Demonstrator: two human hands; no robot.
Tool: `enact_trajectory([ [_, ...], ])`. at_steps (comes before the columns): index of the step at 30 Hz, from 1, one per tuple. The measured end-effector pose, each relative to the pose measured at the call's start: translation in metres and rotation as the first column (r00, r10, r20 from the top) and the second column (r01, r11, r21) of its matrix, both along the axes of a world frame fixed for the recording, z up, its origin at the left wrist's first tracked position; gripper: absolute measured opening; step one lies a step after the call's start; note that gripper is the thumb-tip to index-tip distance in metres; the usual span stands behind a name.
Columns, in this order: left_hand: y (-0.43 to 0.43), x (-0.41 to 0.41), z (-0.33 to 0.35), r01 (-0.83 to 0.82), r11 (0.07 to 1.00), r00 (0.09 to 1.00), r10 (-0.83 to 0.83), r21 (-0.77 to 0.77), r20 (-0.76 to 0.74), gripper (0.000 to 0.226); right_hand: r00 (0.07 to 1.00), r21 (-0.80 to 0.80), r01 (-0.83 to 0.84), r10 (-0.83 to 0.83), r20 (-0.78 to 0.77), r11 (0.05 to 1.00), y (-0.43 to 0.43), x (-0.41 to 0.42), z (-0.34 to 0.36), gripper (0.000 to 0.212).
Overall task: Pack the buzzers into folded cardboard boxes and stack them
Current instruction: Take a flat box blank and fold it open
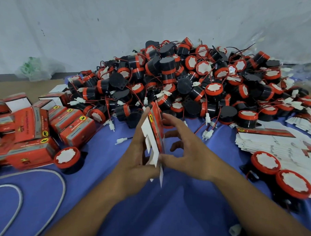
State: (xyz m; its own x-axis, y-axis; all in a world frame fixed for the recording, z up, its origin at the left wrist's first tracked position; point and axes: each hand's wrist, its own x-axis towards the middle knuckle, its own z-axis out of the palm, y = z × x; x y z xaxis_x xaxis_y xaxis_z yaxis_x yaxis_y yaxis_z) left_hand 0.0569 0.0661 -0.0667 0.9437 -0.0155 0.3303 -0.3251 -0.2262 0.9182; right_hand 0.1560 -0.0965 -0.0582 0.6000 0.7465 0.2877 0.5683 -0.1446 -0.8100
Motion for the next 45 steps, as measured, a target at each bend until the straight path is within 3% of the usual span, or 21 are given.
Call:
enact_trajectory([
  [5, 0.004, 0.0, 0.001, 0.017, 0.992, 1.0, -0.02, -0.125, -0.024, 0.108, 0.998, -0.032, -0.064, 0.064, -0.004, 0.997, 0.005, -0.005, -0.004, 0.09],
  [7, 0.006, 0.003, 0.002, 0.008, 0.991, 1.0, -0.01, -0.133, -0.014, 0.105, 0.997, 0.027, -0.073, 0.074, -0.022, 0.997, 0.004, -0.006, -0.001, 0.086],
  [12, 0.002, 0.006, 0.005, -0.117, 0.939, 0.992, 0.095, -0.324, -0.084, 0.092, 0.996, 0.163, -0.037, 0.049, -0.07, 0.986, 0.002, -0.008, 0.006, 0.073],
  [15, 0.0, 0.006, 0.008, -0.17, 0.915, 0.984, 0.141, -0.365, -0.106, 0.096, 1.0, 0.13, 0.001, -0.004, 0.021, 0.992, 0.005, -0.01, 0.006, 0.069],
  [20, -0.007, 0.003, 0.008, -0.159, 0.938, 0.981, 0.117, -0.308, -0.153, 0.099, 0.972, -0.048, -0.076, 0.085, 0.219, 0.996, 0.005, -0.007, 0.005, 0.085],
  [22, -0.006, 0.002, 0.007, -0.148, 0.922, 0.982, 0.094, -0.358, -0.164, 0.098, 0.987, -0.016, -0.015, 0.018, 0.157, 1.0, 0.005, -0.007, 0.005, 0.079],
  [25, -0.001, 0.001, 0.011, -0.139, 0.892, 0.985, 0.081, -0.431, -0.151, 0.095, 0.98, 0.145, 0.173, -0.156, -0.123, 0.974, 0.003, 0.001, 0.008, 0.054],
  [29, -0.006, 0.0, 0.014, -0.122, 0.891, 0.983, 0.048, -0.438, -0.176, 0.092, 0.84, 0.149, 0.288, -0.176, -0.513, 0.946, 0.005, 0.009, 0.007, 0.035],
  [31, -0.008, 0.001, 0.013, -0.099, 0.892, 0.977, 0.004, -0.441, -0.211, 0.088, 0.782, 0.172, 0.301, -0.14, -0.607, 0.938, 0.009, 0.007, 0.006, 0.032],
  [35, -0.008, 0.002, 0.012, -0.056, 0.851, 0.962, -0.095, -0.523, -0.257, 0.071, 0.766, 0.171, 0.332, -0.159, -0.623, 0.928, 0.013, 0.002, 0.009, 0.047],
  [39, -0.012, 0.004, 0.006, -0.133, 0.881, 0.963, 0.006, -0.454, -0.27, 0.071, 0.818, 0.156, 0.295, -0.165, -0.551, 0.943, 0.011, -0.001, 0.006, 0.051],
  [42, -0.014, 0.004, 0.007, -0.209, 0.874, 0.959, 0.096, -0.438, -0.265, 0.078, 0.854, 0.193, 0.158, -0.037, -0.518, 0.968, 0.013, -0.005, 0.001, 0.051],
  [45, -0.009, 0.006, 0.01, -0.266, 0.796, 0.956, 0.145, -0.544, -0.254, 0.077, 0.842, 0.228, -0.069, 0.18, -0.508, 0.971, 0.013, -0.006, -0.005, 0.072],
])
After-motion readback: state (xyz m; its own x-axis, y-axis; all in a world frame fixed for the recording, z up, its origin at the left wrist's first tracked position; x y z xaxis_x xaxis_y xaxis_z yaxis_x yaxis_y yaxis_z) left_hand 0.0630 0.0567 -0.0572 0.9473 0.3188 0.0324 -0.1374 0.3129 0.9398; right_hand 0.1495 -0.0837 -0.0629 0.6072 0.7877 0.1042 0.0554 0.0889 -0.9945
